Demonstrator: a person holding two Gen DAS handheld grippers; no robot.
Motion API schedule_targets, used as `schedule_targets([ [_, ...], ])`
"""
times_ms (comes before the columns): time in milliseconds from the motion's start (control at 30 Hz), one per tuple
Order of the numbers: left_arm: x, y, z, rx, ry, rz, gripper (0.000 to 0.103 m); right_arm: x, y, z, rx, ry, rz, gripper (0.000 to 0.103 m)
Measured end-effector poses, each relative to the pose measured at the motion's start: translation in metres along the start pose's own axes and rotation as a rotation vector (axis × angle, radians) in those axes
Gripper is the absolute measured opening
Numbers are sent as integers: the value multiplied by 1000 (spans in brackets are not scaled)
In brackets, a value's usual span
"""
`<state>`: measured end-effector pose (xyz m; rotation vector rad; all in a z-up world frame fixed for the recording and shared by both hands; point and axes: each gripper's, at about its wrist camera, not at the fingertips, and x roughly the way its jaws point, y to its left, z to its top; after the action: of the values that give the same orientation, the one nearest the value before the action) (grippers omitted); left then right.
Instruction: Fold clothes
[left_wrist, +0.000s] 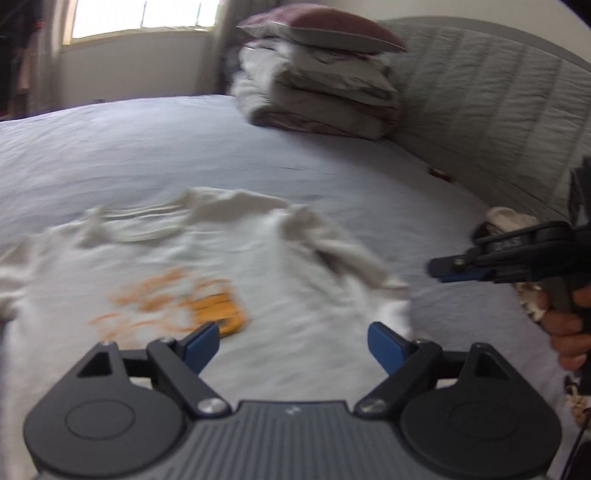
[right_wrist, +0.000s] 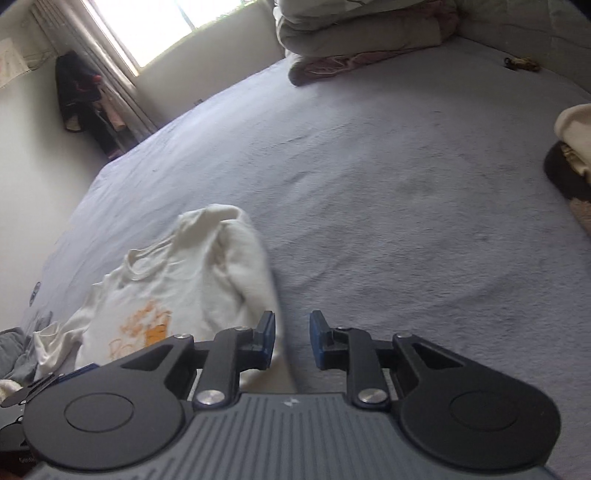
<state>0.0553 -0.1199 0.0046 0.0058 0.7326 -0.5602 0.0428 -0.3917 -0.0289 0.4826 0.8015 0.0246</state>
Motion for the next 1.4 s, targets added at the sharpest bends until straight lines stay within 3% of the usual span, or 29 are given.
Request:
schedule_targets([
  [400,71,-85,16,191,134,-41,70,-8,-14,4,68,7,-4,23],
  [500,87,-96,20,183,145,-6,60,-11,-17,6,86,2,-3,23],
  [600,97,-97,21,143,139,37,36,-11,-18,5,82,7,-14,23],
  [667,96,-89,21,84,121,32,9,-10,-17,5,81,15,-12,23],
  [700,94,-83,20,46,111,29,5,-9,-16,5,79,19,-9,23],
  [967,64,-33,5,-200,17,87,5,4,1,-3,4,73,-8,23],
  [1133,62,-13,-3,-255,42,126,5,21,13,-14,-63,159,-9,23],
  [1333,68,-11,-4,-268,50,120,5,40,29,-31,-175,257,-29,24],
  [1400,68,-10,-5,-272,49,113,5,41,36,-34,-231,263,-44,8],
])
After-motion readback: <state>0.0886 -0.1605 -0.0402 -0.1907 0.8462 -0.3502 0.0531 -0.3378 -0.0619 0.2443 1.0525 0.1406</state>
